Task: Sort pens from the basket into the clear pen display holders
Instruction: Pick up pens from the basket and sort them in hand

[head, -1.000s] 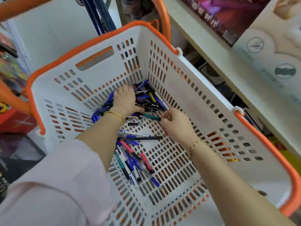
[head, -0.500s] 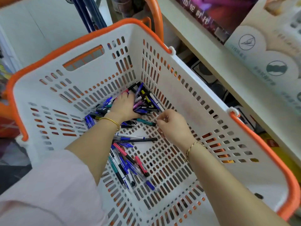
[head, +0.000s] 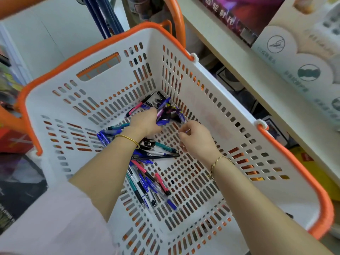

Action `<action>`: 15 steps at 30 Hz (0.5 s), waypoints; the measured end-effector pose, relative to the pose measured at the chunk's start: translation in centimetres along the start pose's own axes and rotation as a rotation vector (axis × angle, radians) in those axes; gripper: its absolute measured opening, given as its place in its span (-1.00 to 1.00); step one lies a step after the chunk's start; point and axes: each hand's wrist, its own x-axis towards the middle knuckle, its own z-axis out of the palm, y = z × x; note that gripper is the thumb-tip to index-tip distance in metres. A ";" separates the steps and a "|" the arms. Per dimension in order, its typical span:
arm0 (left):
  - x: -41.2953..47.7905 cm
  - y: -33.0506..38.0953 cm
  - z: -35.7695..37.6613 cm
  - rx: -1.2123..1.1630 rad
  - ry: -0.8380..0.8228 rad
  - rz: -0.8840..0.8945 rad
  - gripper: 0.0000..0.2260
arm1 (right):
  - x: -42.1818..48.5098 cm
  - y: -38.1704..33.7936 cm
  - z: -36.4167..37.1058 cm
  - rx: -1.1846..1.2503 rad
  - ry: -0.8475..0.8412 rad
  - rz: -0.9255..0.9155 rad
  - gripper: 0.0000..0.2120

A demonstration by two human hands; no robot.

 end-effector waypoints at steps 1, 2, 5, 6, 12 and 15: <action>-0.1 0.0 -0.5 -0.046 0.001 -0.005 -0.67 | -0.1 -0.1 0.0 -0.003 -0.002 -0.005 -0.89; -0.3 -0.1 -1.1 -0.120 0.001 -0.013 -0.69 | -0.3 -0.3 -0.1 -0.008 -0.005 -0.012 -0.89; -1.0 -0.6 -2.4 -0.416 -0.002 -0.029 -0.78 | -0.9 -1.0 -0.3 -0.023 -0.016 -0.031 -0.89; -1.5 -0.7 -2.7 -0.517 -0.004 -0.031 -0.82 | -1.2 -1.2 -0.5 -0.020 -0.018 -0.039 -0.89; -6.1 0.4 -4.2 -1.291 0.009 -0.282 -0.88 | -2.9 -2.9 -2.0 -0.025 0.002 -0.084 -0.88; -8.7 1.7 -4.6 -1.577 -0.003 -0.462 -0.94 | -4.0 -3.7 -2.7 -0.019 0.006 -0.107 -0.87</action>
